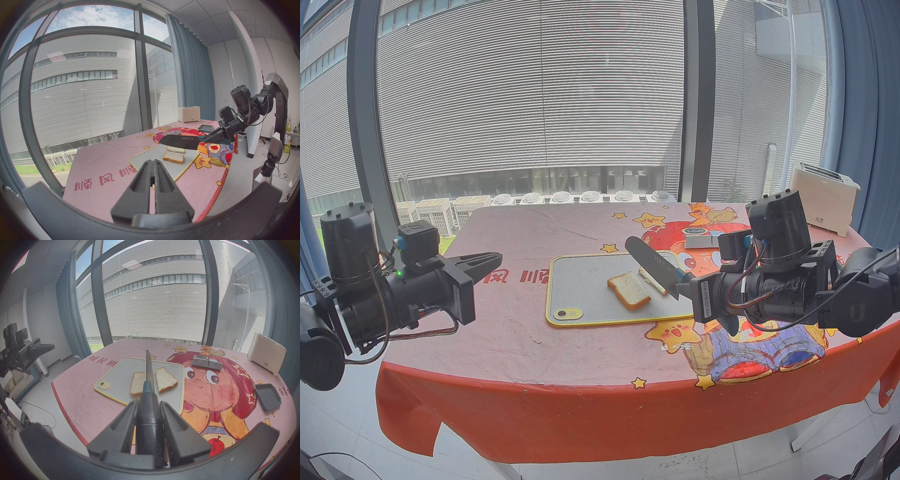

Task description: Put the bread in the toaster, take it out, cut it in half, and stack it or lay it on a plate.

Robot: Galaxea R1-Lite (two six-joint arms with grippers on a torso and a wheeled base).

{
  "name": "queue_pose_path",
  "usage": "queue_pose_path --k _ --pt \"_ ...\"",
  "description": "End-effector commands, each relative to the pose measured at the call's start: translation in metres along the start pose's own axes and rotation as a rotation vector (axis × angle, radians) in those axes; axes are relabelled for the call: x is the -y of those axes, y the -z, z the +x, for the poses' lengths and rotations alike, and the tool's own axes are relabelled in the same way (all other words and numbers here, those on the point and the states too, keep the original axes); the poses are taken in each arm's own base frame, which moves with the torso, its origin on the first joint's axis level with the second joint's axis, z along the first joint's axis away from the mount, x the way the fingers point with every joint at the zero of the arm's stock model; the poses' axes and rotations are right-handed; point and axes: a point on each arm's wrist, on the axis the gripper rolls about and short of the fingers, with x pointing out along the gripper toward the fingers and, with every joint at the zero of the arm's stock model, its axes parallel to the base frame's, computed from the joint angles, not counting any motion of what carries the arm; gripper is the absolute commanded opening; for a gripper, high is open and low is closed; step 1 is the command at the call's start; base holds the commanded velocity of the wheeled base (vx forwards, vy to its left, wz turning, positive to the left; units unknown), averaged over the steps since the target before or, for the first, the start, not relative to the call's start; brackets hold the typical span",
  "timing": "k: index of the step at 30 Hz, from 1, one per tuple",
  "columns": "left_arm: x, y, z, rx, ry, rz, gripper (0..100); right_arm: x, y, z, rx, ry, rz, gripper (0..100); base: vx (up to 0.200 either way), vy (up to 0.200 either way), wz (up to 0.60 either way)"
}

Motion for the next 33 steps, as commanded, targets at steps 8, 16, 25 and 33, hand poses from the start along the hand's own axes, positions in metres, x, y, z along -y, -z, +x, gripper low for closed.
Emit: queue_pose_path --k 8,16,25,33 --pt "0.005 0.003 -0.048 0.041 -0.137 -0.042 0 -0.001 0.000 -0.008 0.009 -0.008 -0.005 0 0.000 0.000 0.00" --pt "0.005 0.011 -0.086 0.083 -0.213 -0.042 0 -0.001 -0.001 -0.016 0.025 -0.014 -0.006 0 0.000 0.000 0.00" --pt "0.006 0.023 -0.129 0.141 -0.332 -0.030 0 0.000 -0.001 -0.019 0.030 -0.012 -0.003 0 0.000 0.000 0.00" --pt "0.017 0.036 -0.151 0.181 -0.356 -0.027 0 0.000 -0.002 -0.020 0.031 -0.012 -0.005 0 0.000 0.000 0.00"
